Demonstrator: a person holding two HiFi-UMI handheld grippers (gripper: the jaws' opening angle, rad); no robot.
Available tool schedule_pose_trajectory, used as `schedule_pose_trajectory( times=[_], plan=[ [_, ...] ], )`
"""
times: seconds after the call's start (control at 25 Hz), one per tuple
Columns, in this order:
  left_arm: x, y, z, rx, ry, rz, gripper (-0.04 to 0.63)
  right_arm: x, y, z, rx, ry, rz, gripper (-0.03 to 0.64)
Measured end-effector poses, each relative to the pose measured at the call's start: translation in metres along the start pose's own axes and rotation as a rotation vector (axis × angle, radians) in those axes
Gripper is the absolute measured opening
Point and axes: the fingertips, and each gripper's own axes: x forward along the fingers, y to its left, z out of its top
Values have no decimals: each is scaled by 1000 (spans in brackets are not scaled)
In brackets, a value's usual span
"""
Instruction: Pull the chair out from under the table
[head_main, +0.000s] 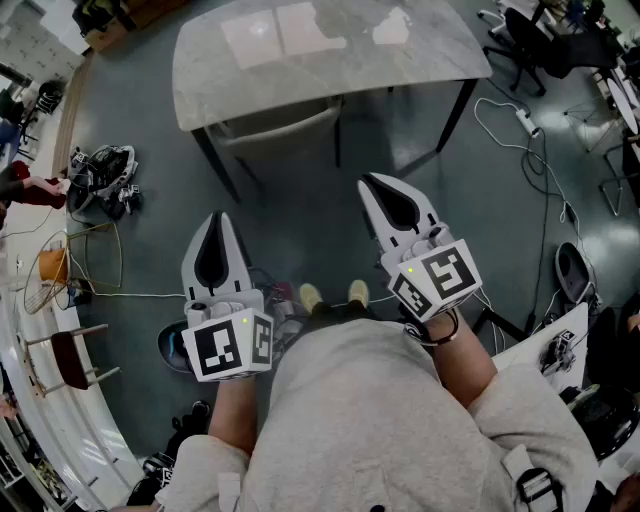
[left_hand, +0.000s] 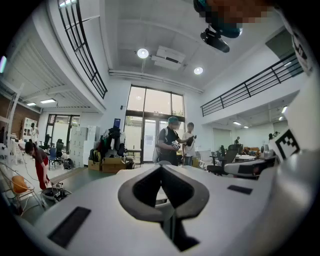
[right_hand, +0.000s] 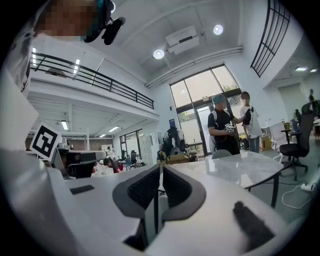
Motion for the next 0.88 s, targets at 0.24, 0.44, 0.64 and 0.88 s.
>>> schedule_pose_trajectory(
  times=[0.24, 0.44, 0.64, 0.88],
  plan=[
    [5, -2, -8, 0, 19, -32, 15, -1, -1, 0, 4, 4, -21, 35],
    [4, 2, -11, -18, 20, -34, 15, -1, 1, 2, 16, 2, -39, 35],
    [-2, 4, -13, -25, 15, -23, 17, -1, 6, 1, 24, -7, -33, 31],
    [-11, 20, -10, -21, 5, -19, 15, 9, 27, -2, 45, 8, -4, 26]
  ],
)
